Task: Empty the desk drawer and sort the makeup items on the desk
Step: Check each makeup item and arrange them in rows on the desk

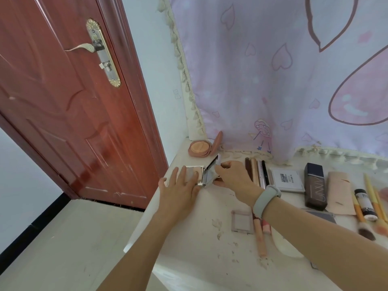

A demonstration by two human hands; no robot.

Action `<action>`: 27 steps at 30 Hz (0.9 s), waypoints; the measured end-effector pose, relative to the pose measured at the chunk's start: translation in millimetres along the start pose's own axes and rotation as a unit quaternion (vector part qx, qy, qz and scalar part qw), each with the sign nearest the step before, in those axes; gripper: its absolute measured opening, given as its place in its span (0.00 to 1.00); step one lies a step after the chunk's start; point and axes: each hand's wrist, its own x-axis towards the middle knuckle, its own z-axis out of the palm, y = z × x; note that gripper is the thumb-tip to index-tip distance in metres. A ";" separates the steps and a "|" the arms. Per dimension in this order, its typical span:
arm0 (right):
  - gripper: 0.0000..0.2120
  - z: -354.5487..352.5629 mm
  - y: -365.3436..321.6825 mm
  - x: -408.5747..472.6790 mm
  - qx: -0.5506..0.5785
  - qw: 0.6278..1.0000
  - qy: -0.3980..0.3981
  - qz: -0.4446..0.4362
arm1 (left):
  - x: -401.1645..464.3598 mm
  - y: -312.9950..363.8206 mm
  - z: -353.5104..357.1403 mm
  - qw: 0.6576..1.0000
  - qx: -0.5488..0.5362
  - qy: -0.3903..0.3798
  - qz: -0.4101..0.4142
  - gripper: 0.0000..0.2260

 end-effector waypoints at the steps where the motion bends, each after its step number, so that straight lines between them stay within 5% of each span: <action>1: 0.08 4.3 0.1 2.4 0.014 1.000 0.004 0.002 | 3.7 -0.9 -5.2 1.000 -0.008 0.022 -0.007 0.22; 11: 0.12 18.0 4.7 23.1 0.068 0.997 0.020 0.011 | 30.8 -14.4 4.6 0.987 -0.151 0.052 0.014 0.17; 19: 0.11 10.0 2.4 20.4 -0.012 1.000 -0.010 -0.018 | 29.3 -12.1 13.2 0.991 -0.130 0.039 -0.001 0.21; 22: 0.13 -5.8 0.0 8.5 -0.143 0.988 -0.021 -0.061 | 26.2 -9.6 12.7 0.991 -0.129 0.042 -0.005 0.23; 24: 0.14 -25.0 3.4 -2.4 -0.319 0.935 -0.004 -0.151 | 19.0 -3.9 11.5 0.987 -0.147 0.057 -0.027 0.26; 27: 0.19 -54.8 15.2 -14.2 -0.576 0.777 0.025 -0.252 | -0.5 11.0 9.7 0.980 -0.157 0.072 -0.097 0.29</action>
